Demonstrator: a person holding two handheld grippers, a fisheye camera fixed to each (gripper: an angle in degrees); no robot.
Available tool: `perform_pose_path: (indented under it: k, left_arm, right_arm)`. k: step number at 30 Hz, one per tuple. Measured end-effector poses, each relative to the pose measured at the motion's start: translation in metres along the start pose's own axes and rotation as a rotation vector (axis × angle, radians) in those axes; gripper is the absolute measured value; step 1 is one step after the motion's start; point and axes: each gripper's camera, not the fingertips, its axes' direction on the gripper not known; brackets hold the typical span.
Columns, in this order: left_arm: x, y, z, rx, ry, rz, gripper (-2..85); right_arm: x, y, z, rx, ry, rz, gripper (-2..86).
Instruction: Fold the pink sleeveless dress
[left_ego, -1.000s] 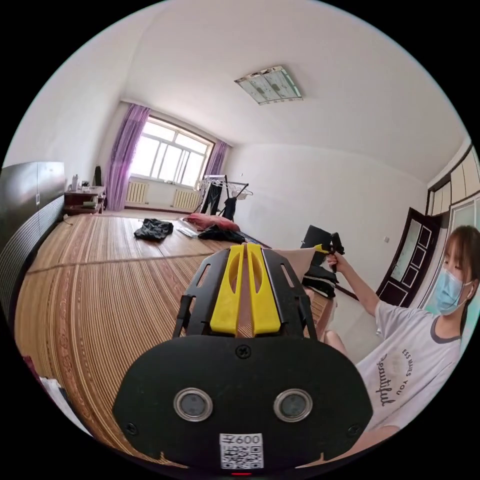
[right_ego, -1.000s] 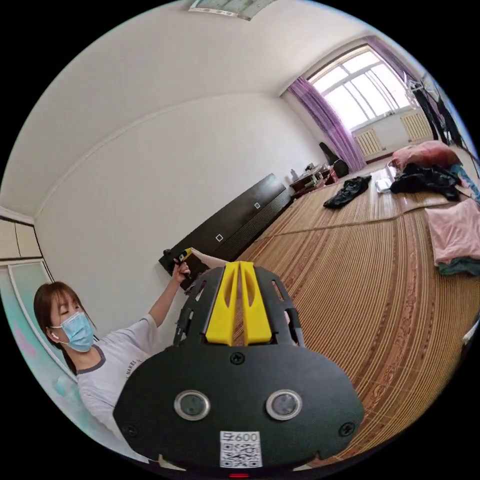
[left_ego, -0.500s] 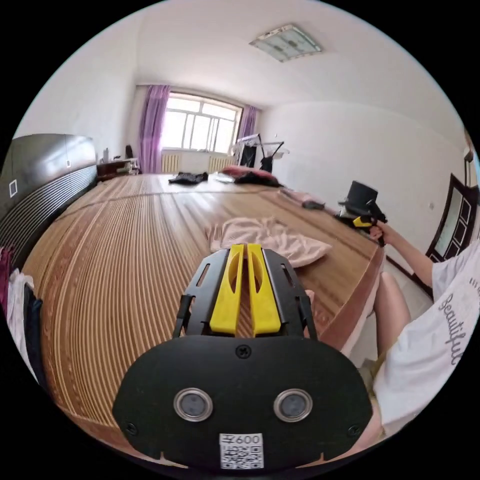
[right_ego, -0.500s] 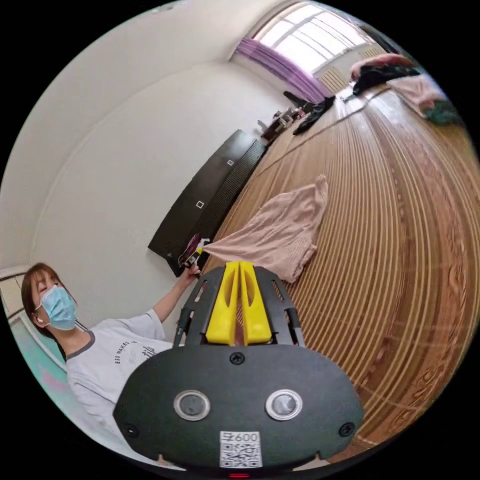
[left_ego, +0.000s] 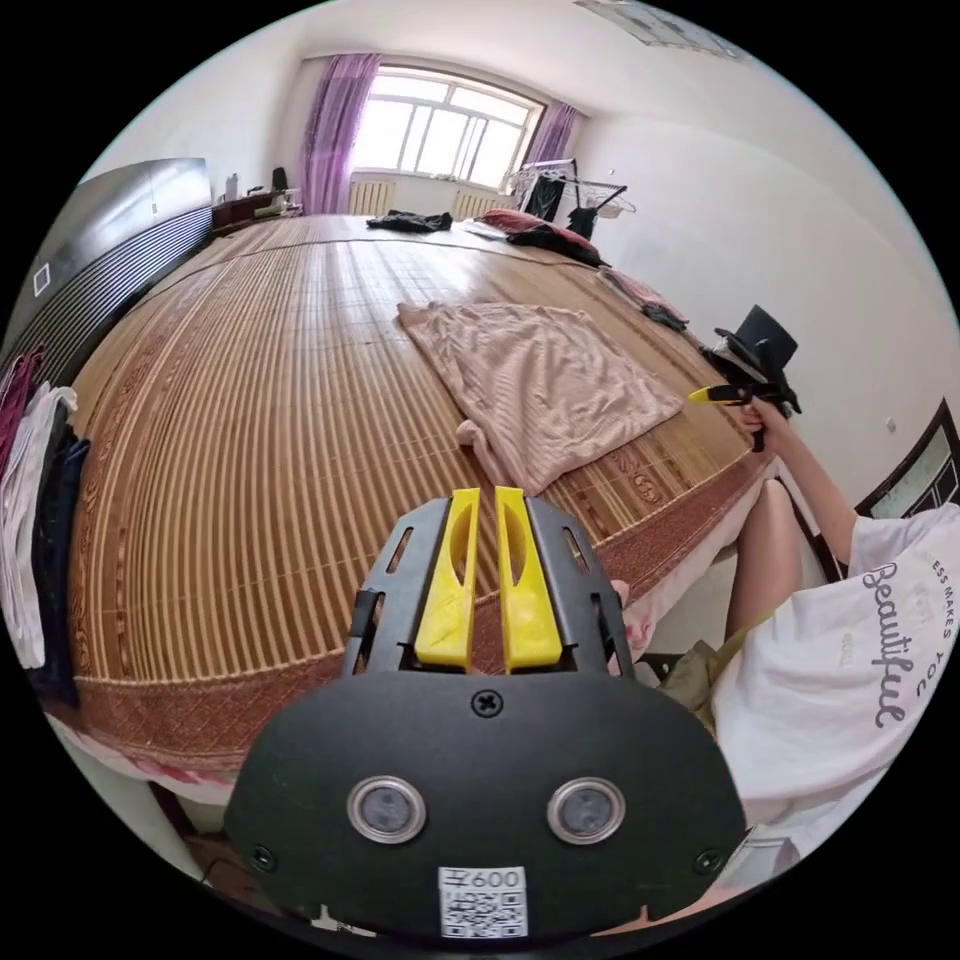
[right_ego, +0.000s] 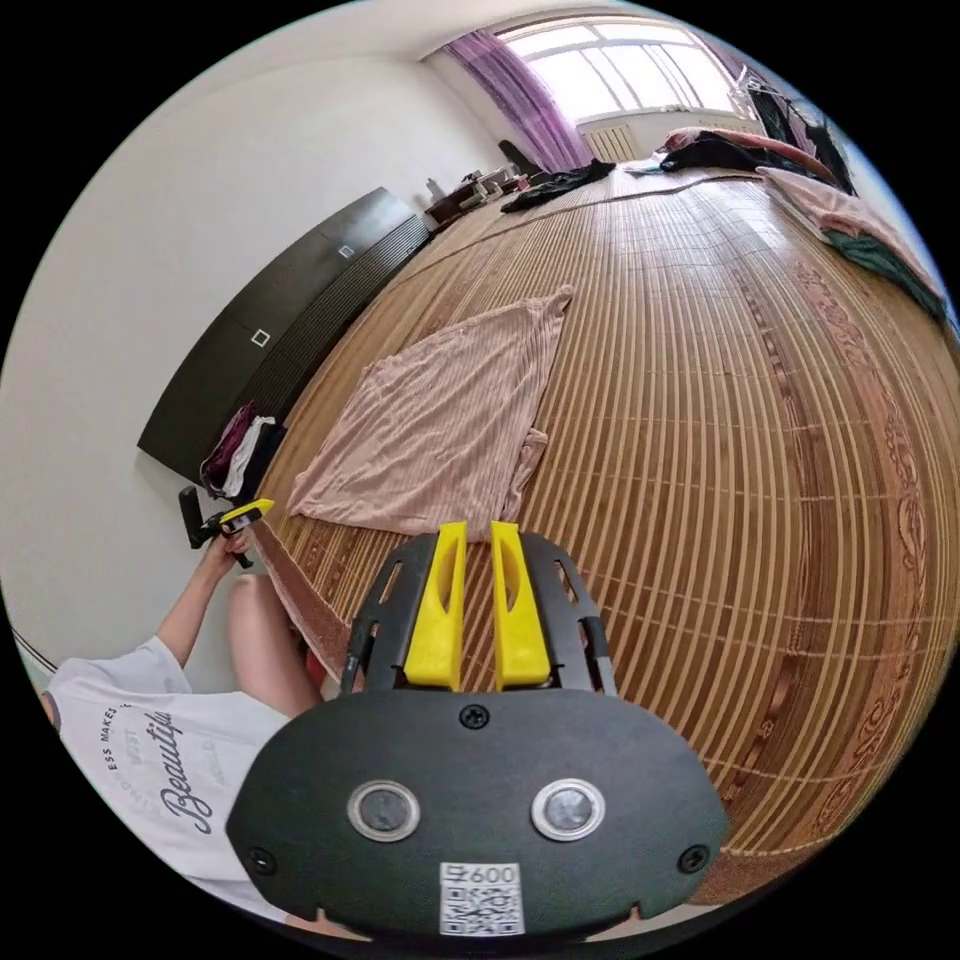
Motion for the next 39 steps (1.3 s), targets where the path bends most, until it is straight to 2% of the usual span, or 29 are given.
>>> perform_pose_path:
  k: [5, 9, 13, 17, 20, 23, 27, 30, 33, 39]
  left_arm:
    - [0.037, -0.02, 0.022, 0.018, -0.05, 0.056, 1.7]
    - [0.053, -0.02, 0.06, -0.139, -0.171, 0.119, 2.3]
    - [0.054, -0.005, 0.062, -0.079, -0.174, 0.089, 2.5]
    - [0.053, 0.001, 0.06, -0.085, -0.082, 0.088, 2.8]
    - [0.054, 0.004, 0.057, -0.097, 0.009, 0.114, 3.5]
    - [0.057, 0.003, 0.046, -0.067, -0.025, 0.154, 5.1]
    - [0.065, -0.004, 0.042, -0.074, -0.01, 0.218, 6.2]
    - [0.069, -0.006, 0.055, -0.123, -0.009, 0.224, 6.3]
    - [0.069, -0.004, 0.067, -0.145, -0.005, 0.203, 6.2]
    - [0.074, 0.01, 0.064, -0.073, -0.023, 0.178, 5.4]
  right_arm:
    - [-0.023, -0.025, 0.036, -0.121, 0.114, -0.079, -0.8]
    - [-0.03, -0.016, 0.025, -0.202, 0.178, -0.083, -0.8]
    - [-0.034, 0.019, 0.003, -0.227, 0.197, -0.085, -0.8]
    - [-0.037, 0.051, -0.018, -0.219, 0.191, -0.064, -0.8]
    - [-0.048, 0.07, -0.031, -0.178, 0.232, -0.136, -0.7]
    - [-0.054, 0.082, -0.049, -0.09, 0.275, -0.163, -0.4]
    - [-0.042, 0.088, -0.068, -0.002, 0.217, -0.082, 1.7]
    - [-0.033, 0.086, -0.059, -0.028, 0.164, -0.053, 3.1]
    - [-0.036, 0.088, -0.046, -0.065, 0.215, -0.067, 2.3]
    - [-0.043, 0.096, -0.053, -0.067, 0.253, -0.107, 1.2]
